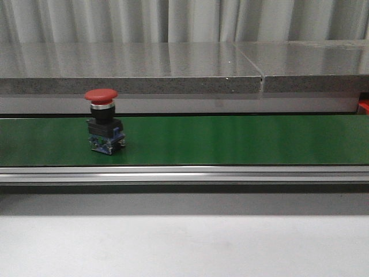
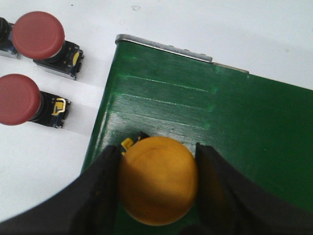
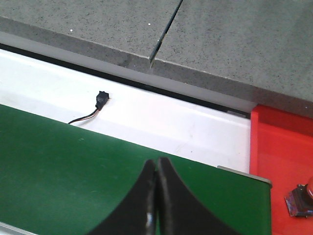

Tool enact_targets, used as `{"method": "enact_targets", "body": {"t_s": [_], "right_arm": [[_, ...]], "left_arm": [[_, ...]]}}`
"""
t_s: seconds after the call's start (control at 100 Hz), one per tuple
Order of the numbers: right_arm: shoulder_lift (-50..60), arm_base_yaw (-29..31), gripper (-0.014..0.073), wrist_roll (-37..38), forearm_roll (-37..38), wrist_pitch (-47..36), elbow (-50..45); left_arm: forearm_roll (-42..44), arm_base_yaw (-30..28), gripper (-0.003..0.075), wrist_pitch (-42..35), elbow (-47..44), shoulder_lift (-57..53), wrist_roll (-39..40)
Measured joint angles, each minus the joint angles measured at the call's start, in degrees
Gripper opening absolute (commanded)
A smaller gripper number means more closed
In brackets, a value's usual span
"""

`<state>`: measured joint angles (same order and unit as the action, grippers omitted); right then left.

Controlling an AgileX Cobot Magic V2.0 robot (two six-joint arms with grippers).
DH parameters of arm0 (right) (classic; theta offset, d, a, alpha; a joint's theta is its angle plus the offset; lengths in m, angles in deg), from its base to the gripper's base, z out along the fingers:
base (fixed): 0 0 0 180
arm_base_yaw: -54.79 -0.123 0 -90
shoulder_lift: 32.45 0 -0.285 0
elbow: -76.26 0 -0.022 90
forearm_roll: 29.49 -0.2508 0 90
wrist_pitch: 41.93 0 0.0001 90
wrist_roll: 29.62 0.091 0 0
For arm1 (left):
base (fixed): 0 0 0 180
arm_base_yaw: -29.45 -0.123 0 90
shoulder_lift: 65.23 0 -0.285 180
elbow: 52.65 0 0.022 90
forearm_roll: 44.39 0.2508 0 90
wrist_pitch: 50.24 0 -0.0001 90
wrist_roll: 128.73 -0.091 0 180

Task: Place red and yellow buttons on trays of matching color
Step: 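Set the yellow button on the green belt and open the left gripper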

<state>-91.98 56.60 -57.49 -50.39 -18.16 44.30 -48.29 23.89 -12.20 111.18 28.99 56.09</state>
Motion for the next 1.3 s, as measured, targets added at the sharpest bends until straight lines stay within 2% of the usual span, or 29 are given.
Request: {"method": "enact_targets", "body": {"t_s": [0.08,0.15,0.32,0.41,0.74,0.9,1.15,1.3], "right_arm": [[0.0,0.0,-0.0067,0.0,0.0,0.0,0.0],[0.0,0.0,-0.0067,0.0,0.0,0.0,0.0],[0.0,0.0,-0.0067,0.0,0.0,0.0,0.0],[0.0,0.0,-0.0067,0.0,0.0,0.0,0.0],[0.0,0.0,-0.0067,0.0,0.0,0.0,0.0],[0.0,0.0,-0.0067,0.0,0.0,0.0,0.0],[0.0,0.0,-0.0067,0.0,0.0,0.0,0.0],[0.0,0.0,-0.0067,0.0,0.0,0.0,0.0]], "left_arm": [[0.0,0.0,0.0052,0.0,0.0,0.2,0.0],[0.0,0.0,0.0150,0.0,0.0,0.3,0.0],[-0.2,0.0,0.0520,0.0,0.0,0.4,-0.5],[-0.2,0.0,0.0624,0.0,0.0,0.4,-0.7],[-1.4,0.2,0.0629,0.3,5.7,0.4,-4.8],[-2.6,3.0,0.0629,0.0,7.5,-1.1,-7.1],[-3.2,8.4,0.0629,-0.8,7.1,-11.5,-8.6],[-3.2,10.3,0.0629,-4.0,3.1,-21.0,-8.6]]}}
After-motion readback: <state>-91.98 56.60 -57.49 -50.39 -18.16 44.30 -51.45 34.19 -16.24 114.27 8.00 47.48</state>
